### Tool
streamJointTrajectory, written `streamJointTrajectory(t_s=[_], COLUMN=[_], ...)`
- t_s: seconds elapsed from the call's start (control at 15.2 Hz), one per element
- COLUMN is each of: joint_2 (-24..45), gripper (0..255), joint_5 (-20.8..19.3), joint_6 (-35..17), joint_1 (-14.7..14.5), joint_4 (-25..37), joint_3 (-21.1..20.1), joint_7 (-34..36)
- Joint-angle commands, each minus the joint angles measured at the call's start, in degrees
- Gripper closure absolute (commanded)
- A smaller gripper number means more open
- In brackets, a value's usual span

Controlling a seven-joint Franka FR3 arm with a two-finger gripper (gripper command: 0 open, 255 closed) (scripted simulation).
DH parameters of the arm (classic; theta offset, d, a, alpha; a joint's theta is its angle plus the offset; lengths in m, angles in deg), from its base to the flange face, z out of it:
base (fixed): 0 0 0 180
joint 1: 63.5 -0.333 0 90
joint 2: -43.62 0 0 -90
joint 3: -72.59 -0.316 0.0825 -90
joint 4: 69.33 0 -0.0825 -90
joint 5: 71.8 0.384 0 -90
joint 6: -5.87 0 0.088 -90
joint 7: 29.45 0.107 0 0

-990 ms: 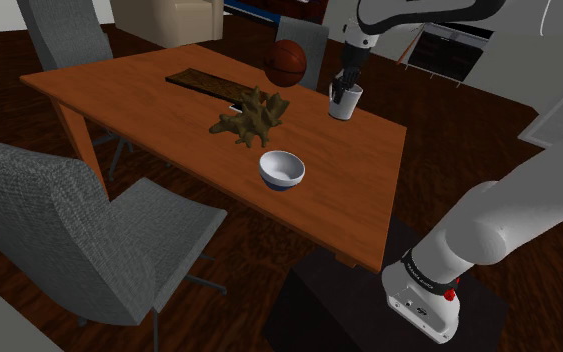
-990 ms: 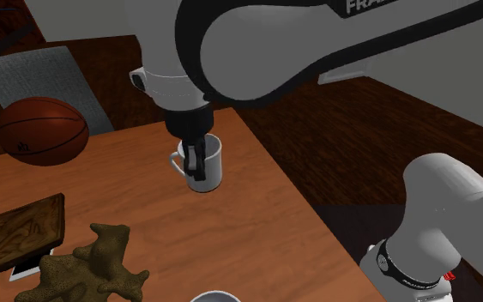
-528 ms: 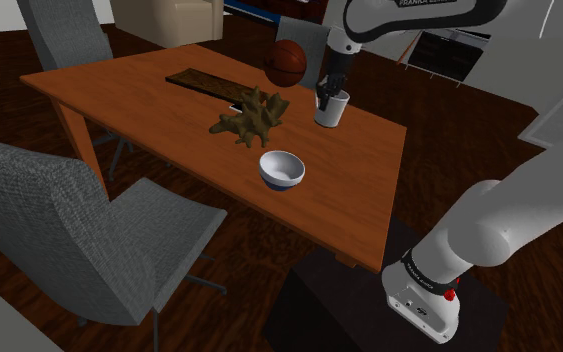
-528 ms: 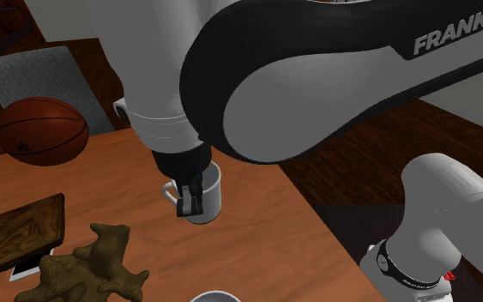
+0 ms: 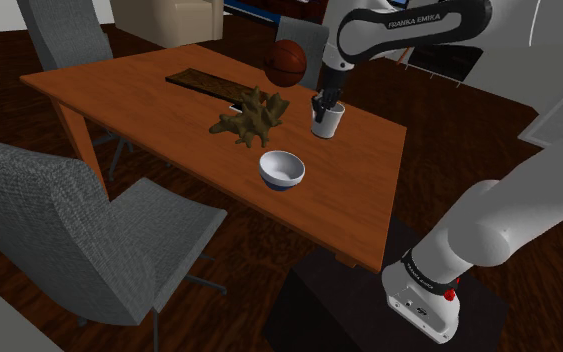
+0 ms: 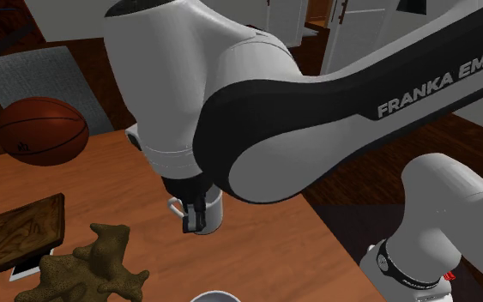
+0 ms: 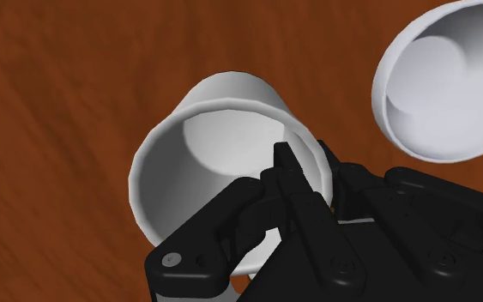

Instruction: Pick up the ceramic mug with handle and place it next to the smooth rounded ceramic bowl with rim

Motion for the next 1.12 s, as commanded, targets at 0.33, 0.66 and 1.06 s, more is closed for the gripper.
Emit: streamJointTrajectory(t_s=[0.33, 0.66, 1.06], joint_2=[1.8, 3.4, 5.8], gripper=[255, 255, 255], joint_5=[-0.1, -0.2, -0.4], joint_6=[-5.5, -9.4, -14.2], joint_1=[0.0, 0.1, 0.1], joint_4=[-3.7, -6.0, -8.4], joint_3=[0.0, 0.1, 0.2], joint_7=[0.4, 0.6, 0.9])
